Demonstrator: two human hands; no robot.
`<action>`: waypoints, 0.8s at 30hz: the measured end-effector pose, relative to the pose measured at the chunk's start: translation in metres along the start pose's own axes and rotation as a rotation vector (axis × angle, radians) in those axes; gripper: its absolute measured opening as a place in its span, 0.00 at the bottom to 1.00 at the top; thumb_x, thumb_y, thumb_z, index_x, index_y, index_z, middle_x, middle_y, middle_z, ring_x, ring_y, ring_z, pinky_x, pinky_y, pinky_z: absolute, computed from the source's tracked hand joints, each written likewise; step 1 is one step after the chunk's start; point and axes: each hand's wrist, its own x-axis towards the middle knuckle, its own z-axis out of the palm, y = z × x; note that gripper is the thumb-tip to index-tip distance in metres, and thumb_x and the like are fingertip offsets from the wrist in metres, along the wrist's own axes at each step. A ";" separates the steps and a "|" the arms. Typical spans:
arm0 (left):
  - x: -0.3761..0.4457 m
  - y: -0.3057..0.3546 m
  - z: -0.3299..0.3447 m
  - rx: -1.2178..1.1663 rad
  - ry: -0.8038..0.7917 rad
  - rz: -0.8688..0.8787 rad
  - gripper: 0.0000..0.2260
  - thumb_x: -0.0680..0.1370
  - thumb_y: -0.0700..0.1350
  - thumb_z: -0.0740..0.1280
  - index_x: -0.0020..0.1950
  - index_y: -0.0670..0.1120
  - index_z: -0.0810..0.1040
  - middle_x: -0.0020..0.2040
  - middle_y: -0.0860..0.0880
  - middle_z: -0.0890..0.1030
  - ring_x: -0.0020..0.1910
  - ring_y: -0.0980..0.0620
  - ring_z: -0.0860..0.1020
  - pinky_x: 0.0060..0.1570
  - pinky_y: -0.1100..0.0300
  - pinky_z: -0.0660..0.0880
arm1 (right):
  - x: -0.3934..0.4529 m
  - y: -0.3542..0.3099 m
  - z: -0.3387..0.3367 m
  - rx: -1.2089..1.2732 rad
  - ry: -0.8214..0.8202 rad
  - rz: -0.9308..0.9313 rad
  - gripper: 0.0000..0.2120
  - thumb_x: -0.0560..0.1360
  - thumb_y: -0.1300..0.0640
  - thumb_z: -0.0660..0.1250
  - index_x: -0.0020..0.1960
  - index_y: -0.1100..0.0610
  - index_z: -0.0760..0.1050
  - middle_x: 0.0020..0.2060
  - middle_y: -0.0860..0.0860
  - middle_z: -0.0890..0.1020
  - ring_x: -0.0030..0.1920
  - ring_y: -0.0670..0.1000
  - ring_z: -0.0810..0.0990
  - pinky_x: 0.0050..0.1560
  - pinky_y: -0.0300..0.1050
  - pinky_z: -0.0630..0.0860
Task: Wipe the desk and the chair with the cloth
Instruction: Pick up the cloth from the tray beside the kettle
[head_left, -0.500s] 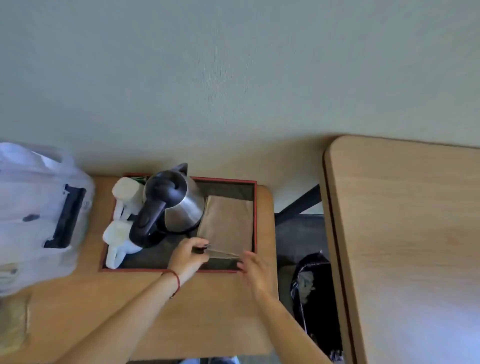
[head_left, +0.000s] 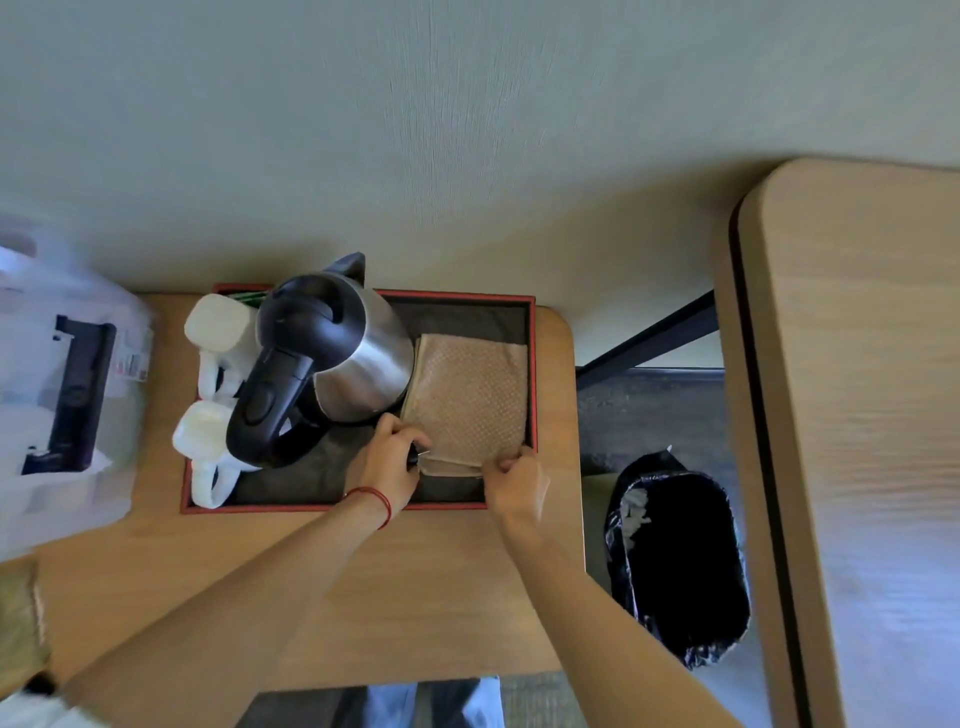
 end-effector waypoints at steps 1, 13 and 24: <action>0.000 0.000 0.000 0.016 0.006 -0.010 0.12 0.72 0.36 0.67 0.53 0.48 0.78 0.59 0.48 0.71 0.52 0.44 0.78 0.50 0.51 0.76 | 0.003 -0.002 0.000 -0.020 0.005 0.007 0.08 0.75 0.64 0.65 0.52 0.68 0.74 0.42 0.60 0.78 0.43 0.58 0.77 0.41 0.44 0.71; -0.013 -0.012 0.002 -0.005 0.058 0.024 0.09 0.74 0.39 0.66 0.52 0.49 0.74 0.59 0.52 0.71 0.43 0.47 0.78 0.42 0.51 0.76 | 0.001 -0.045 -0.011 0.331 -0.108 -0.131 0.15 0.75 0.66 0.60 0.33 0.54 0.61 0.28 0.49 0.64 0.27 0.42 0.65 0.27 0.38 0.69; -0.032 0.079 -0.076 -0.758 0.021 0.150 0.30 0.70 0.57 0.70 0.70 0.56 0.65 0.68 0.59 0.67 0.65 0.61 0.67 0.60 0.71 0.65 | -0.058 -0.082 -0.124 0.130 -0.127 -0.687 0.19 0.71 0.72 0.59 0.32 0.51 0.58 0.27 0.42 0.64 0.28 0.42 0.61 0.29 0.33 0.62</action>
